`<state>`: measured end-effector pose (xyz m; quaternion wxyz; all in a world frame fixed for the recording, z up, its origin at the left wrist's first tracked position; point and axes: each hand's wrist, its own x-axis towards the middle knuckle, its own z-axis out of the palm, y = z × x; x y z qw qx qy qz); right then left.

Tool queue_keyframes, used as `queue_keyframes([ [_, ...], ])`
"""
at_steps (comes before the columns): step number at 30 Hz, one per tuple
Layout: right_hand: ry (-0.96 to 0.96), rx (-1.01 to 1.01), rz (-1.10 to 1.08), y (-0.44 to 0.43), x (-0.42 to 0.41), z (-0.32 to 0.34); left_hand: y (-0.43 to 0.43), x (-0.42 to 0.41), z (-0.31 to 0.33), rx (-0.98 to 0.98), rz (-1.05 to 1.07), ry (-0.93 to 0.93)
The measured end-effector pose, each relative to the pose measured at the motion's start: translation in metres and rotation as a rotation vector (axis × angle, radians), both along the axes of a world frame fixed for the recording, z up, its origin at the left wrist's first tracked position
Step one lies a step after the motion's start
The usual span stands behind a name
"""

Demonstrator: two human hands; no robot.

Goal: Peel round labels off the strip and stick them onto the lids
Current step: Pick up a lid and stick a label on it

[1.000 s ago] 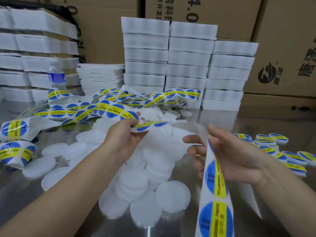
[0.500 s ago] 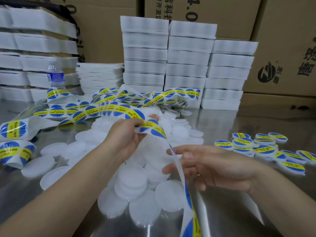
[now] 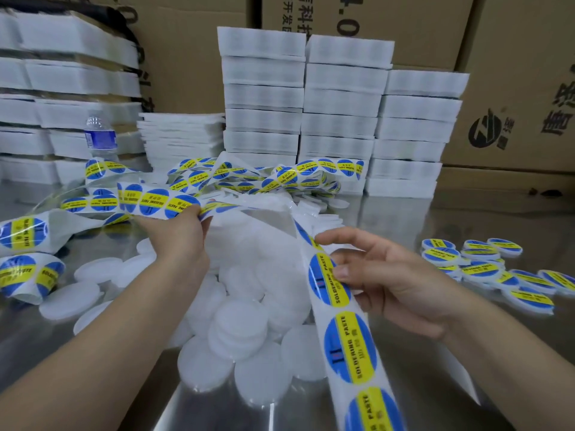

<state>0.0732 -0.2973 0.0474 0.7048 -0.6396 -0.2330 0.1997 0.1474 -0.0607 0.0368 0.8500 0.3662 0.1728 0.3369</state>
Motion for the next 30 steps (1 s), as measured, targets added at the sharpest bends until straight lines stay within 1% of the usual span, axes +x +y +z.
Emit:
queue_keyframes([
  [2, 0.013, -0.032, -0.006, -0.003, 0.001, 0.002, 0.002, 0.002, -0.002, 0.121, 0.028, 0.049],
  [5, 0.026, -0.087, 0.014, -0.008, 0.000, 0.005, 0.007, 0.009, -0.007, 0.323, -0.041, 0.128],
  [7, 0.026, -0.123, 0.004, -0.009, -0.001, 0.007, 0.005, 0.012, -0.010, 0.520, -0.094, 0.205],
  [8, 0.022, -0.138, -0.011, -0.009, -0.002, 0.007, 0.004, 0.013, -0.011, 0.592, -0.113, 0.215],
  [10, 0.027, -0.145, -0.049, -0.009, -0.001, 0.006, 0.003, 0.014, -0.012, 0.649, -0.116, 0.178],
  [12, 0.046, -0.142, -0.102, -0.008, 0.000, 0.005, 0.007, 0.015, -0.013, 0.633, -0.075, 0.130],
  [15, 0.032, -0.193, -0.188, -0.005, 0.000, 0.003, 0.013, 0.016, -0.011, 0.494, -0.012, 0.117],
  [17, -0.031, -0.271, -0.234, -0.005, 0.002, 0.003, 0.017, 0.015, -0.010, 0.475, 0.078, 0.139],
  [19, -0.121, -0.381, -0.245, -0.006, 0.004, 0.003, 0.022, 0.015, -0.009, 0.448, 0.162, 0.122],
  [20, -0.136, -0.386, -0.232, -0.006, 0.004, 0.004, 0.025, 0.016, -0.009, 0.442, 0.193, 0.107],
  [21, -0.117, -0.353, -0.203, -0.006, 0.003, 0.005, 0.028, 0.016, -0.009, 0.435, 0.216, 0.095],
  [23, -0.019, -0.249, -0.096, -0.008, -0.001, 0.006, 0.033, 0.017, -0.010, 0.401, 0.246, 0.087],
  [26, 0.089, -0.103, 0.061, -0.012, -0.003, 0.008, 0.036, 0.022, -0.014, 0.330, 0.233, 0.105],
  [28, 0.087, -0.091, 0.099, -0.014, -0.001, 0.007, 0.038, 0.025, -0.017, 0.293, 0.218, 0.133],
  [30, 0.085, -0.115, 0.081, -0.015, 0.002, 0.006, 0.040, 0.027, -0.018, 0.272, 0.217, 0.156],
])
